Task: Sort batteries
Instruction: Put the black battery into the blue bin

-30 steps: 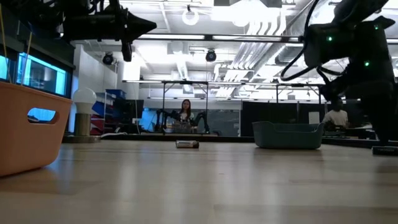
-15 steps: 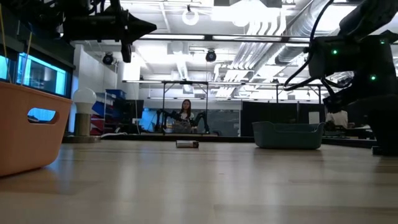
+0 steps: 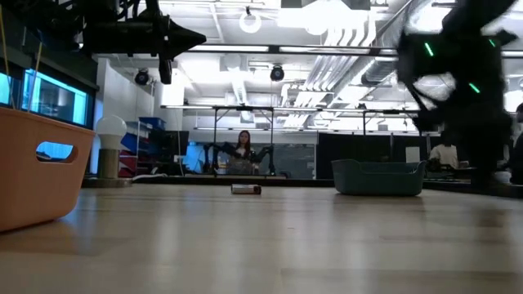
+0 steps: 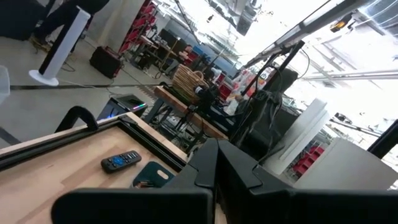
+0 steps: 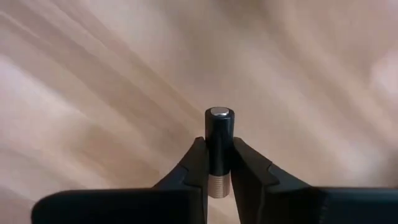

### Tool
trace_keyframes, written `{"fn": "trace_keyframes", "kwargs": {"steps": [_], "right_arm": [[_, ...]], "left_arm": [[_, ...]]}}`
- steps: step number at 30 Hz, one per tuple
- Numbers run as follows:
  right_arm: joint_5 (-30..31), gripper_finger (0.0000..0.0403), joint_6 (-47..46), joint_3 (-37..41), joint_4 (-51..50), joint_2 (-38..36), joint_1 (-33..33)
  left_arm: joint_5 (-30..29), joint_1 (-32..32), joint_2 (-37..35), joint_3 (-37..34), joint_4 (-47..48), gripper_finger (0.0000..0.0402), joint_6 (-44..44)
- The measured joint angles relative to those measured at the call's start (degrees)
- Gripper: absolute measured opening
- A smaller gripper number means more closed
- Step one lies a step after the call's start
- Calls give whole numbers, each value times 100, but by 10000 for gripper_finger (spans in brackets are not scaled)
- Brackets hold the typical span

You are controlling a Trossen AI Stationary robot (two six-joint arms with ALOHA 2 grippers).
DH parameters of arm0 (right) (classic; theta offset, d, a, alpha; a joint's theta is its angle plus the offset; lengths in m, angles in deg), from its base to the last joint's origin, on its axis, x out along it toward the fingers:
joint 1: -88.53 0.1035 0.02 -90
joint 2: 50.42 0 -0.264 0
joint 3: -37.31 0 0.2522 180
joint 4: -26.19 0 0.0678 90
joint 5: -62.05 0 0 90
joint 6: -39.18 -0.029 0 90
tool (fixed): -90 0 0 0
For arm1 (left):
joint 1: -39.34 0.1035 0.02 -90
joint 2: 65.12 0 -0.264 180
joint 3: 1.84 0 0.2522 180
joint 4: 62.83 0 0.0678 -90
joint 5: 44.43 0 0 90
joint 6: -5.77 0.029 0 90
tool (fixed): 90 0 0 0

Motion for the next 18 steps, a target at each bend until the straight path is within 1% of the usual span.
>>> {"fn": "trace_keyframes", "kwargs": {"steps": [2, 5, 7, 9, 11, 12, 14, 18], "right_arm": [[395, 34, -8, -435, 135, -56, -36], [1260, 34, -29, -867, 289, -47, -180], [1749, 34, -57, -1007, 621, -50, -384], [2041, 34, -51, -963, 787, -48, -652], [2194, 36, -69, -876, 920, -40, -958], [2201, 43, -83, -858, 1065, -39, -1104], [2139, 71, -97, -834, 1199, -43, -1362], [1707, 137, -62, -826, 1332, -43, -1662]], "left_arm": [[-3, 0, 0, 0, 0, 0, -2], [-11, 0, 0, 2, 15, 0, -6], [-10, 0, 0, 2, 24, 0, -42], [-9, 0, 0, 2, 21, 0, -42], [-9, 0, 0, 2, 24, 0, -44], [-9, 0, 0, 2, 22, 0, -42], [-8, 0, 0, 2, 22, 0, -44], [-4, -2, 0, 2, 20, 0, -44]]}}
